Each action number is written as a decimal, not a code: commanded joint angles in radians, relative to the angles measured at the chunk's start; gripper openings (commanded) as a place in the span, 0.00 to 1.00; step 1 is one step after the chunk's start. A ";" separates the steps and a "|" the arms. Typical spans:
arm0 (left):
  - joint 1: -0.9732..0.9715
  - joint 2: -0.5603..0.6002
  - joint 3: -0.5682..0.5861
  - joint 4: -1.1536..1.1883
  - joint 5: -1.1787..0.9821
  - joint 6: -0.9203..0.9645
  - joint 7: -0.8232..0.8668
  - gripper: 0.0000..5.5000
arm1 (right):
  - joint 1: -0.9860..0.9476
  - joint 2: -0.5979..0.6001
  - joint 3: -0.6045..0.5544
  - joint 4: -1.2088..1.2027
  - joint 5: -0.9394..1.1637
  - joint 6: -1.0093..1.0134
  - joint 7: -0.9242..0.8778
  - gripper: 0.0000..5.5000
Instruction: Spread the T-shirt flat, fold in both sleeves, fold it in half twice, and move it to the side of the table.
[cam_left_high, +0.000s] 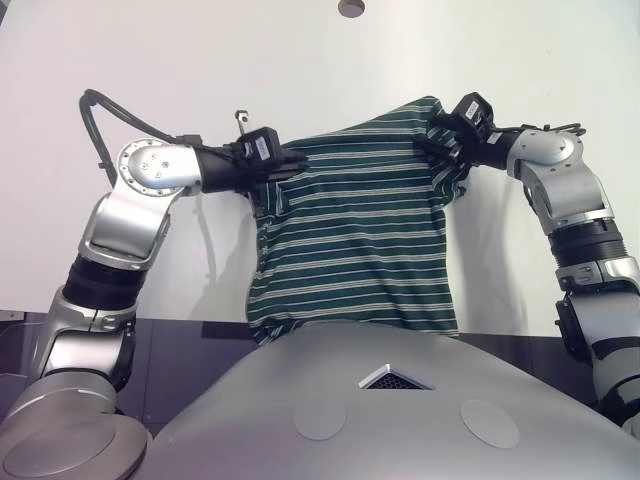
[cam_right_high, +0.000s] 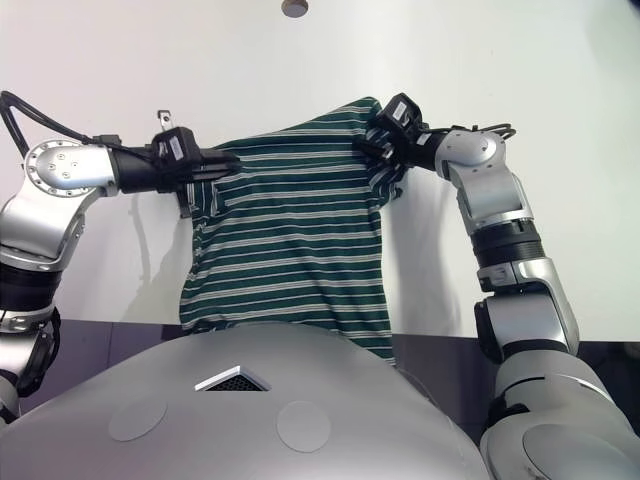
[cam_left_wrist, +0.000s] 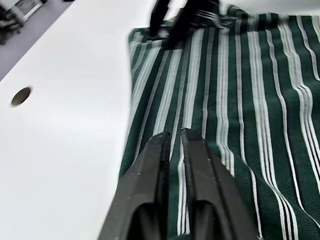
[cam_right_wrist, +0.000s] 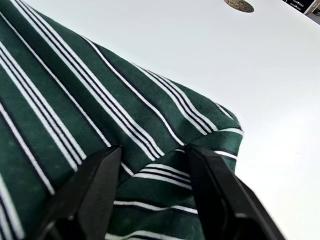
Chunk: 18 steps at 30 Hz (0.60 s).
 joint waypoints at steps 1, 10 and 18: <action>-0.033 -0.019 0.051 0.122 -0.022 0.115 0.049 0.19 | 0.099 -0.019 0.050 0.045 -0.076 0.098 0.012 0.43; -0.133 -0.130 0.005 0.455 0.044 0.041 0.079 0.30 | 0.101 0.010 0.080 0.082 -0.116 0.062 -0.009 0.43; -0.109 -0.096 -0.048 0.526 0.083 -0.019 0.004 0.09 | 0.097 0.029 0.084 0.107 -0.134 0.039 -0.022 0.43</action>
